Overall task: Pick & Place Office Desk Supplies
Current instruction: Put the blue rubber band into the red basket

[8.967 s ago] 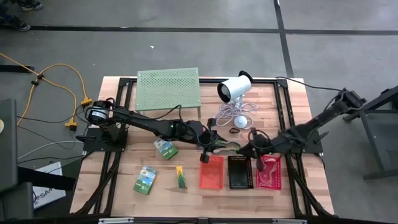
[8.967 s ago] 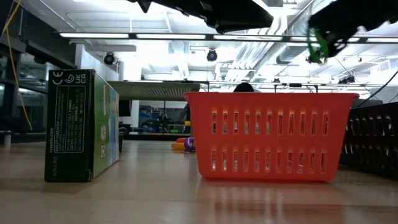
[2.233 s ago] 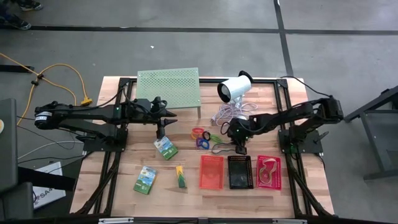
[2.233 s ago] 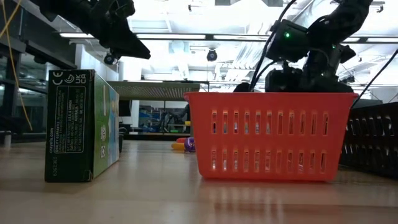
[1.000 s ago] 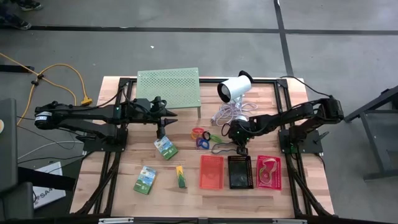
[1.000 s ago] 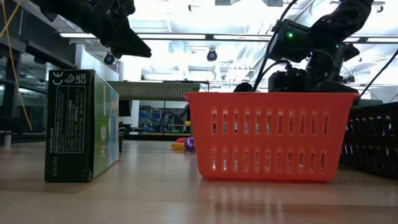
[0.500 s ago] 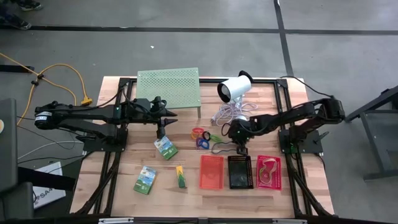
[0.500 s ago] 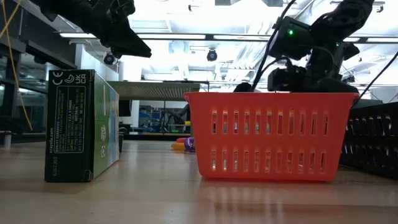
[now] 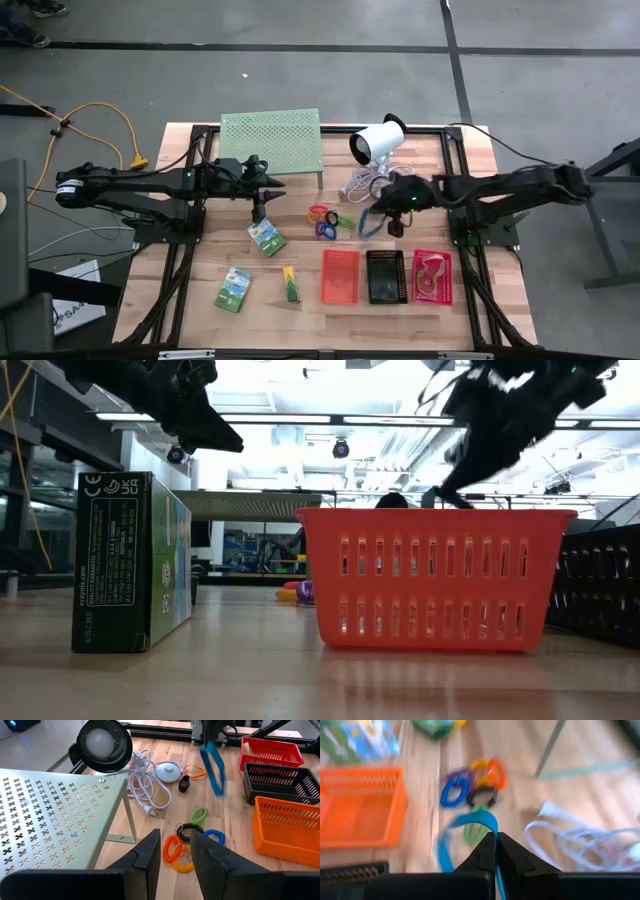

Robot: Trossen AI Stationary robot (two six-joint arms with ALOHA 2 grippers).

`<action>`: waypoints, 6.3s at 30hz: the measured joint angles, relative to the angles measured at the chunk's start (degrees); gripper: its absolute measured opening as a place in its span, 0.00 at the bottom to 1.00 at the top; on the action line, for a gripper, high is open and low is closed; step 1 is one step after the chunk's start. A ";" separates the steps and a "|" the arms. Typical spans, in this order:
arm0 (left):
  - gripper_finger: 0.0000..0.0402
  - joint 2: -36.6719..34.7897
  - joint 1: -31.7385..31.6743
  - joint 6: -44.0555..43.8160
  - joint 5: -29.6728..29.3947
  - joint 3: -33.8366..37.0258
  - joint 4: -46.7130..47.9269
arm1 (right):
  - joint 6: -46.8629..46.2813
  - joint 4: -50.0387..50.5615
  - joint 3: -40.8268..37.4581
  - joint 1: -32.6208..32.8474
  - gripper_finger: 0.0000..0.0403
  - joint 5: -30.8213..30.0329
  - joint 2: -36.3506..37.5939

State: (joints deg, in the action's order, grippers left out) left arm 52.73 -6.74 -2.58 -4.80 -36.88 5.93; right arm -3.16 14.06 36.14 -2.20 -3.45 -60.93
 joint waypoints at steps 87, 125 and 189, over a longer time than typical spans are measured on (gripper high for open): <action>0.25 0.00 0.01 0.00 0.02 0.00 -0.02 | -89.66 33.77 0.02 65.29 0.01 -11.40 -2.85; 0.25 0.00 0.00 0.01 0.00 0.00 -0.02 | -85.07 32.74 0.02 65.09 0.07 -13.32 -4.35; 0.25 0.00 0.01 -0.01 0.01 0.00 -0.04 | -53.59 11.08 0.00 46.73 0.31 -0.76 -7.34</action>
State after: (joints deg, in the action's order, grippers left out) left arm 52.73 -6.73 -2.59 -4.78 -36.88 5.90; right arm -56.75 25.15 36.14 44.53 -4.21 -68.27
